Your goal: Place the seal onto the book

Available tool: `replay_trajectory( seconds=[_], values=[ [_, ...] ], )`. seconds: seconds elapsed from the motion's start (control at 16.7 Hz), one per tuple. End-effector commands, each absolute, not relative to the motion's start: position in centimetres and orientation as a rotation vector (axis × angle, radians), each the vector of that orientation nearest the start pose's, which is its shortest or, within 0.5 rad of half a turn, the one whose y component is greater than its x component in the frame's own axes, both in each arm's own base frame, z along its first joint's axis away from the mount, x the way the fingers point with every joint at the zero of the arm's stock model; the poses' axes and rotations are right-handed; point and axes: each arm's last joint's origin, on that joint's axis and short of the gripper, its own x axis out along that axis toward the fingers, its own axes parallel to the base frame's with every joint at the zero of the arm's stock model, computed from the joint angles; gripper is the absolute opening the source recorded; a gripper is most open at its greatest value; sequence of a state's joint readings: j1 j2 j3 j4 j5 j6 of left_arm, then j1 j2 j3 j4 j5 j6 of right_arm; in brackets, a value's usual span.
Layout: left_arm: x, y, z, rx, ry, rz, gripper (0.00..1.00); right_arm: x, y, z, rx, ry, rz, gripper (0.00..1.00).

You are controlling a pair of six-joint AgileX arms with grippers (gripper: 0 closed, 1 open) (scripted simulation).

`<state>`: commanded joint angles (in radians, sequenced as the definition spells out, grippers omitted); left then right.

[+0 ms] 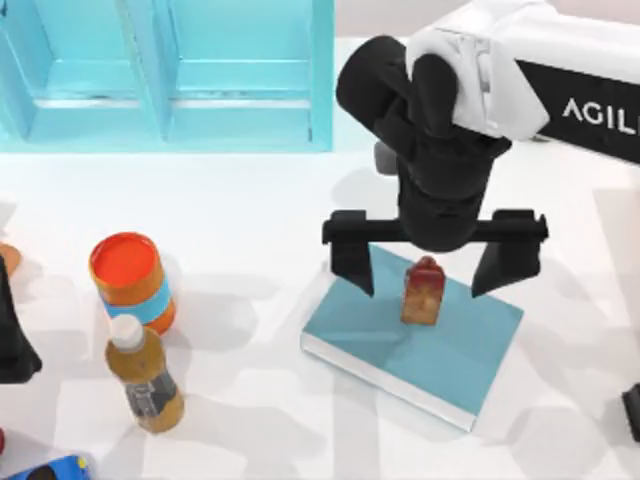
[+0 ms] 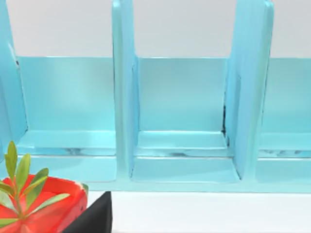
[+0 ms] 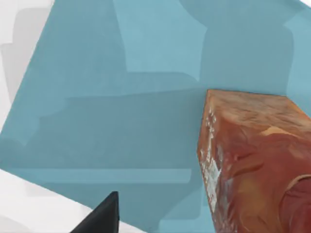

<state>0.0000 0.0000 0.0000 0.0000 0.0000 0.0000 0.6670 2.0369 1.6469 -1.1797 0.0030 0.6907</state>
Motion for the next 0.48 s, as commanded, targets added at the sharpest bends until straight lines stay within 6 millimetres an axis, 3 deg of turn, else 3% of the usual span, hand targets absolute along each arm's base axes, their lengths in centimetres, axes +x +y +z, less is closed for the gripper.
replay_trajectory(
  seconds=[0.12,0.48],
  values=[
    [10.6,-0.1,16.0,0.0,0.0,0.0,1.0,30.7,24.7,20.0,0.013,1.57,-0.014,1.0],
    [10.6,-0.1,16.0,0.0,0.0,0.0,1.0,30.7,24.7,22.9,0.013,1.569,-0.014,1.0]
  ],
)
